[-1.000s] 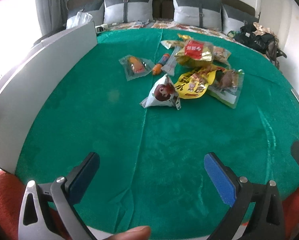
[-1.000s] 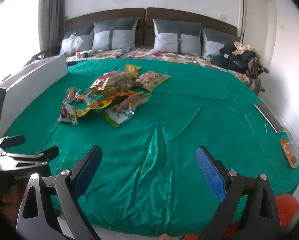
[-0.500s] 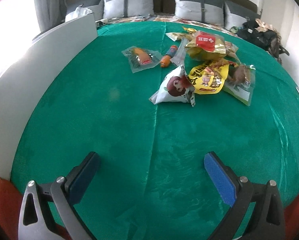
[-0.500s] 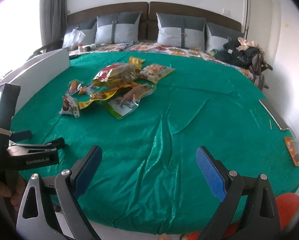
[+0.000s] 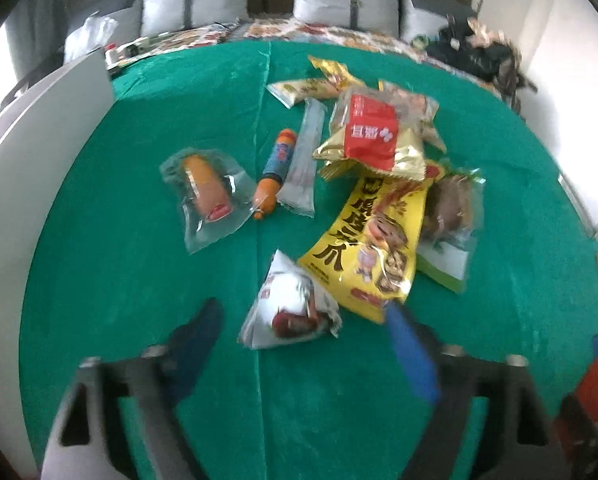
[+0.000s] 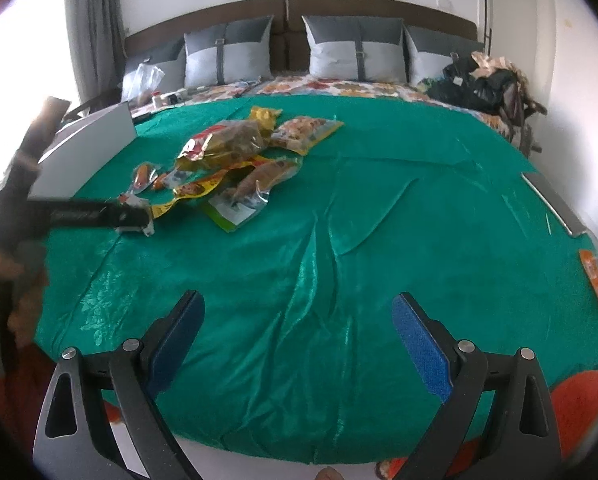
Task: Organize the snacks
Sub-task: 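Grasp the white triangular snack pack with the left tool while the right tool grasps the clear meat pack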
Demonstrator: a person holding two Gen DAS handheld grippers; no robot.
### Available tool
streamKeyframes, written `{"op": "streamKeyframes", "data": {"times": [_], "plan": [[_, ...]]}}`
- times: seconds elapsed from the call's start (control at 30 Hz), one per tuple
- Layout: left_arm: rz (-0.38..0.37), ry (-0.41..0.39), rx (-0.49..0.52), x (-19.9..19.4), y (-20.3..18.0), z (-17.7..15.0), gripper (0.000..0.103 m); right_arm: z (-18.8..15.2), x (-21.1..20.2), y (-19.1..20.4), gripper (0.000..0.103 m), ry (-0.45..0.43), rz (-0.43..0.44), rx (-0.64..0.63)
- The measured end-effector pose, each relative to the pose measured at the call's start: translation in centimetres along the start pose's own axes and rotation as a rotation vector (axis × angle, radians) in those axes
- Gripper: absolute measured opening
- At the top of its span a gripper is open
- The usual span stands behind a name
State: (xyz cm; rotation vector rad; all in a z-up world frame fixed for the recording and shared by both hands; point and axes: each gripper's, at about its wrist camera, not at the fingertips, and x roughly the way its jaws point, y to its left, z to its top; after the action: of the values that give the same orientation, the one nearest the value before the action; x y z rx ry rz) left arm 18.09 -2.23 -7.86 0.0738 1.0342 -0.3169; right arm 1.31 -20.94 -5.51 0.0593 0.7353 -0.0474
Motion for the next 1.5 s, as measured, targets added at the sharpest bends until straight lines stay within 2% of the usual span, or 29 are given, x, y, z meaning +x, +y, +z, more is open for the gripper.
{"op": "streamKeyframes", "data": {"times": [0.03, 0.13, 0.23, 0.4, 0.5, 0.6, 0.77, 0.93, 1.1, 1.13, 1.17, 1.2, 1.23, 1.27, 1.37, 1.4, 1.5], "plan": [[0.010, 0.008, 0.017, 0.4, -0.2, -0.1, 0.042, 0.0, -0.1, -0.2, 0.097, 0.000, -0.002, 0.006], [-0.002, -0.033, 0.025, -0.7, 0.3, -1.0, 0.040, 0.1, -0.3, -1.0, 0.097, 0.002, -0.007, 0.028], [-0.024, -0.044, -0.007, -1.9, 1.4, -2.6, 0.040, 0.1, 0.2, -1.5, 0.097, 0.013, -0.013, 0.051], [-0.012, -0.075, -0.060, -3.2, 3.8, -4.9, 0.041, -0.1, 1.2, -1.8, 0.097, 0.055, -0.002, 0.081], [0.000, -0.073, -0.040, -2.8, 4.1, -5.5, 0.048, -0.4, 1.7, -1.5, 0.096, 0.076, -0.004, 0.069], [0.012, -0.078, -0.019, -2.6, 4.3, -5.6, 0.054, -0.3, 2.2, -1.7, 0.096, 0.109, 0.036, 0.095], [-0.004, -0.093, -0.043, -2.6, 5.0, -5.7, 0.056, 3.6, 5.8, -2.9, 0.096, 0.215, 0.139, 0.229], [0.003, -0.105, -0.038, -2.5, 5.1, -5.7, 0.058, 8.8, 12.0, -3.6, 0.094, 0.286, 0.147, 0.369], [-0.008, -0.118, -0.045, -2.4, 5.6, -5.5, 0.060, 11.2, 16.8, -2.3, 0.094, 0.366, 0.146, 0.447], [-0.008, -0.119, -0.042, -2.4, 5.5, -5.5, 0.060, 11.9, 17.3, -1.5, 0.092, 0.350, 0.112, 0.416], [-0.008, -0.119, -0.038, -2.4, 5.6, -5.5, 0.060, 12.2, 17.7, -0.8, 0.087, 0.356, 0.114, 0.389], [-0.009, -0.119, -0.034, -2.4, 5.6, -5.5, 0.060, 12.5, 18.0, -0.1, 0.075, 0.360, 0.107, 0.351], [-0.010, -0.118, -0.033, -2.4, 5.6, -5.4, 0.060, 12.9, 18.3, 0.8, 0.055, 0.364, 0.108, 0.300], [-0.012, -0.117, -0.034, -2.4, 5.7, -5.4, 0.060, 12.9, 18.3, 1.1, 0.046, 0.369, 0.118, 0.286], [-0.026, -0.115, -0.053, -2.4, 6.0, -5.1, 0.060, 12.5, 17.7, 0.8, 0.041, 0.396, 0.167, 0.269], [-0.034, -0.113, -0.063, -2.4, 6.1, -5.0, 0.060, 12.3, 17.4, 0.4, 0.034, 0.409, 0.192, 0.254], [-0.067, -0.108, -0.103, -2.5, 6.8, -4.9, 0.060, 11.2, 16.1, -0.8, 0.034, 0.465, 0.240, 0.187]]}}
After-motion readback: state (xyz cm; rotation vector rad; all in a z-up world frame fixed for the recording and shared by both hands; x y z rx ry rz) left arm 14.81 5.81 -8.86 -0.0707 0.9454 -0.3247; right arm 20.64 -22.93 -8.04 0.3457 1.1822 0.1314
